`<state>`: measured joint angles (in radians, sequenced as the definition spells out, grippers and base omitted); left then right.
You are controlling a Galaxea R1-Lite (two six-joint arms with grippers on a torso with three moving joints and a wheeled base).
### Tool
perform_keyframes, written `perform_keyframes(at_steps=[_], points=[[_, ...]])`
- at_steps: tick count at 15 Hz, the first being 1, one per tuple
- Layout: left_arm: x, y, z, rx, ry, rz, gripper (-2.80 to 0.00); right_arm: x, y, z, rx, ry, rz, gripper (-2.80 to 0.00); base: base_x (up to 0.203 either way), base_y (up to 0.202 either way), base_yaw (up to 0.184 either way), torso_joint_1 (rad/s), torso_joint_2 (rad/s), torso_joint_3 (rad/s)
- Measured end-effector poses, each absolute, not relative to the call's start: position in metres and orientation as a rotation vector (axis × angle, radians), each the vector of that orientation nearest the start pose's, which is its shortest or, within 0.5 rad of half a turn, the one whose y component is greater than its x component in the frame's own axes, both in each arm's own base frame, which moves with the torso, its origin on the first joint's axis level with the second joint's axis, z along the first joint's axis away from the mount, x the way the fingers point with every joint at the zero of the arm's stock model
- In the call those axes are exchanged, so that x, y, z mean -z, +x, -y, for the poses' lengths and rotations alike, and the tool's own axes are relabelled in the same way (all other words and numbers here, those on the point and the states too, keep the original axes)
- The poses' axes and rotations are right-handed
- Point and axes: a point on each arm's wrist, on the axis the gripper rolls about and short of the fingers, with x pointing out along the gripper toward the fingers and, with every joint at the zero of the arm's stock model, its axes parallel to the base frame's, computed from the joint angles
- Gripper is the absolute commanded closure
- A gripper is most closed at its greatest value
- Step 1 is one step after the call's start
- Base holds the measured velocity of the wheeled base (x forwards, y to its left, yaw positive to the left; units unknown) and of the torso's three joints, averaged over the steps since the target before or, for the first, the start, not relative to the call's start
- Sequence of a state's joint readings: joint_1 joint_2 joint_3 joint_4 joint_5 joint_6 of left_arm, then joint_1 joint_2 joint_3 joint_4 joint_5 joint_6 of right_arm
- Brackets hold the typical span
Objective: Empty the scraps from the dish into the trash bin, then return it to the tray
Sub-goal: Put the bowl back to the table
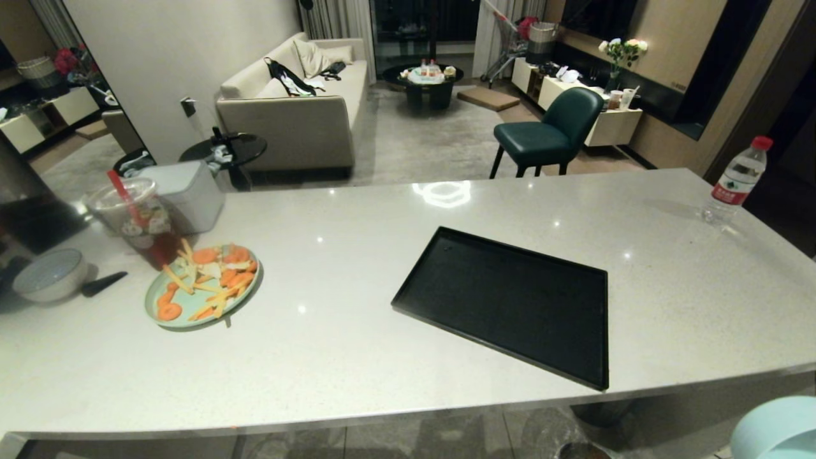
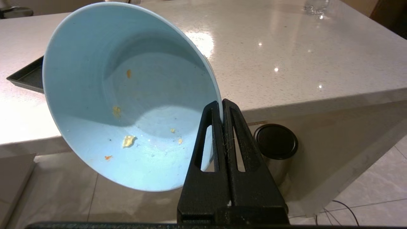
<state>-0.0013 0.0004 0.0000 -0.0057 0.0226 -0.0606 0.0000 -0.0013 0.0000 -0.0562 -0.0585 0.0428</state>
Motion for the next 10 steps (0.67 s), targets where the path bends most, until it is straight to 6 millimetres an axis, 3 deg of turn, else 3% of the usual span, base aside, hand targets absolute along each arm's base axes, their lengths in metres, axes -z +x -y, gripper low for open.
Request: perform_keyframes(at_steps=[3, 7, 10], points=[[-0.076, -0.023, -0.001, -0.021, -0.061, 0.006, 0.0, -0.084, -0.024, 0.001, 0.049, 0.051, 0.067, 0.0, 0.0, 0.0, 0.0, 0.0, 0.0, 0.0], [-0.076, -0.023, -0.001, -0.021, -0.061, 0.006, 0.0, -0.111, -0.033, 0.001, 0.023, 0.052, 0.055, 0.0, 0.0, 0.0, 0.0, 0.0, 0.0, 0.0], [-0.076, -0.023, -0.001, -0.022, -0.061, 0.006, 0.0, -0.132, -0.028, 0.0, 0.019, 0.072, -0.043, 0.0, 0.0, 0.0, 0.0, 0.0, 0.0, 0.0]])
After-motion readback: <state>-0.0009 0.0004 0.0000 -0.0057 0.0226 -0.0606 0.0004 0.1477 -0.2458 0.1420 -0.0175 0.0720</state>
